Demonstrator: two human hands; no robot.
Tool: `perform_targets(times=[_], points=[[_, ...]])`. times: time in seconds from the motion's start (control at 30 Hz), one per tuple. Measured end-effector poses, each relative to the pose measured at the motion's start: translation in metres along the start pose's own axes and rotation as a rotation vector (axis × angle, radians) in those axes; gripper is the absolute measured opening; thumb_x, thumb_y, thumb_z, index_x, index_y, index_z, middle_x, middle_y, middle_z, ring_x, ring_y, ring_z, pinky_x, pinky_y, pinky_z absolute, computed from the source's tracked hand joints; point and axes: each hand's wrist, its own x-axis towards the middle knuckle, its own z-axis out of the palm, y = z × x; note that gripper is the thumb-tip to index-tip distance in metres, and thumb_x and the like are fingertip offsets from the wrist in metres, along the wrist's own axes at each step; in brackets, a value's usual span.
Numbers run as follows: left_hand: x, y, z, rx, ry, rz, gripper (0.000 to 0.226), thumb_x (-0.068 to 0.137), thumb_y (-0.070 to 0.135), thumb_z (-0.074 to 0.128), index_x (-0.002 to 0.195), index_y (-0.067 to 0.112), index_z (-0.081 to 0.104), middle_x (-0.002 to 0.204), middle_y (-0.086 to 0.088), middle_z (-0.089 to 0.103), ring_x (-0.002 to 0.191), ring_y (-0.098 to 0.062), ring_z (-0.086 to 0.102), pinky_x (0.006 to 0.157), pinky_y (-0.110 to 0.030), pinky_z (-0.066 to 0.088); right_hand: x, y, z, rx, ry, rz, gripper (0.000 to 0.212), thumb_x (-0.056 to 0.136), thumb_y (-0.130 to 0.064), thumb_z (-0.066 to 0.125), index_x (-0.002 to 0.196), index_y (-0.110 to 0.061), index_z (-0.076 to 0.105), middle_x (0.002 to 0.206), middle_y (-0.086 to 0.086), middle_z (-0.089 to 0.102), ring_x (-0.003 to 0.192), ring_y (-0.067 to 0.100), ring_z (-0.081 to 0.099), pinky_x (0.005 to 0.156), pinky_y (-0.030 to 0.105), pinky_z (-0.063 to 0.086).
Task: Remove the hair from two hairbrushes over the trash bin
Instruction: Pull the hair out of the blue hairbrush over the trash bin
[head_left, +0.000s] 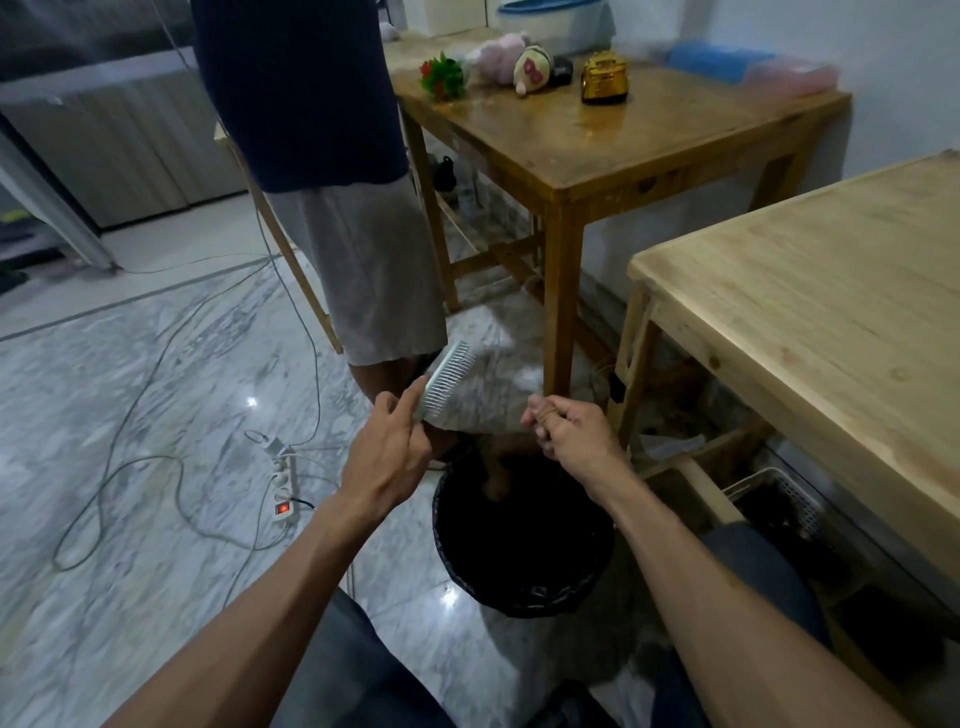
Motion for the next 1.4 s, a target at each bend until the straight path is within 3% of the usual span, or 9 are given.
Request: perform_targets(times=[0.1, 0.17, 0.27, 0.37, 0.57, 0.9, 1.1, 1.27, 1.4], points=[[0.000, 0.003, 0.002, -0.034, 0.002, 0.005, 0.061, 0.089, 0.026, 0.028, 0.148, 0.024, 0.044, 0.115, -0.013, 0.055, 0.095, -0.033, 0.057, 0.082, -0.051, 0.052, 0.001, 0.001, 0.002, -0.187, -0.039, 0.083, 0.037, 0.104, -0.037, 0.055, 0.079, -0.019, 0.075, 0.064, -0.005, 0.061, 0.056, 0.011, 0.050, 0.064, 0.035, 0.042], [-0.001, 0.006, 0.002, -0.044, -0.003, 0.041, 0.058, 0.090, 0.026, 0.030, 0.144, 0.021, 0.048, 0.113, -0.011, 0.055, 0.095, -0.031, 0.057, 0.081, -0.050, 0.051, -0.001, -0.002, 0.001, -0.357, -0.098, 0.157, 0.027, 0.101, -0.037, 0.059, 0.116, -0.018, 0.073, 0.099, 0.001, 0.074, 0.070, 0.013, 0.062, 0.066, 0.031, 0.048], [-0.001, 0.009, -0.001, -0.053, -0.037, 0.140, 0.055, 0.092, 0.025, 0.033, 0.143, 0.019, 0.050, 0.116, -0.007, 0.056, 0.097, -0.027, 0.057, 0.080, -0.045, 0.051, -0.004, -0.007, 0.001, -0.364, -0.206, 0.248, 0.084, 0.086, -0.033, 0.074, 0.158, -0.037, 0.030, 0.112, 0.002, 0.068, 0.078, 0.018, 0.068, 0.058, 0.029, 0.051], [0.000, 0.015, -0.002, -0.080, -0.063, 0.267, 0.049, 0.094, 0.024, 0.040, 0.142, 0.019, 0.050, 0.116, -0.003, 0.053, 0.091, -0.021, 0.056, 0.076, -0.044, 0.052, -0.004, -0.009, 0.005, -0.177, -0.292, 0.193, 0.099, 0.074, -0.019, 0.081, 0.155, -0.042, 0.029, 0.112, 0.008, 0.064, 0.074, 0.019, 0.063, 0.060, 0.033, 0.049], [0.007, 0.027, -0.014, -0.156, -0.071, 0.409, 0.052, 0.090, 0.014, 0.046, 0.141, 0.011, 0.039, 0.131, -0.010, 0.048, 0.106, -0.025, 0.056, 0.085, -0.048, 0.051, -0.012, -0.019, 0.017, 0.292, -0.447, 0.125, 0.038, 0.088, -0.005, 0.072, 0.126, -0.003, 0.065, 0.093, 0.004, 0.067, 0.056, 0.012, 0.044, 0.050, 0.024, 0.038], [0.018, 0.030, -0.018, -0.199, -0.077, 0.389, 0.039, 0.090, 0.014, 0.046, 0.129, 0.014, 0.053, 0.118, -0.001, 0.056, 0.100, -0.014, 0.055, 0.085, -0.028, 0.043, -0.009, -0.009, 0.031, -0.106, -0.446, 0.080, 0.015, 0.100, -0.025, 0.064, 0.098, -0.021, 0.078, 0.067, 0.005, 0.056, 0.051, 0.011, 0.045, 0.049, 0.024, 0.035], [0.024, 0.013, -0.009, -0.043, -0.040, 0.228, 0.030, 0.091, 0.038, 0.052, 0.102, 0.012, 0.063, 0.094, -0.004, 0.056, 0.080, -0.018, 0.054, 0.069, -0.036, 0.047, -0.001, 0.010, 0.011, 0.035, -0.066, 0.179, 0.037, 0.107, -0.020, 0.052, 0.072, -0.013, 0.062, 0.060, -0.001, 0.047, 0.042, 0.004, 0.041, 0.043, 0.019, 0.035], [0.022, -0.002, -0.004, 0.000, -0.002, 0.066, 0.021, 0.099, 0.034, 0.058, 0.091, 0.015, 0.059, 0.075, -0.004, 0.062, 0.070, -0.025, 0.058, 0.062, -0.041, 0.047, 0.005, 0.020, -0.013, 0.002, 0.060, 0.268, 0.034, 0.108, -0.028, 0.049, 0.082, -0.015, 0.067, 0.067, -0.003, 0.056, 0.054, 0.009, 0.050, 0.050, 0.024, 0.041], [0.018, 0.001, 0.001, -0.052, -0.013, 0.086, 0.018, 0.102, 0.031, 0.056, 0.099, 0.013, 0.057, 0.070, -0.001, 0.060, 0.064, -0.025, 0.057, 0.056, -0.039, 0.041, -0.005, 0.017, -0.008, -0.275, -0.274, 0.526, 0.039, 0.106, -0.012, 0.045, 0.144, -0.017, 0.050, 0.119, 0.011, 0.064, 0.073, 0.017, 0.070, 0.059, 0.028, 0.057]])
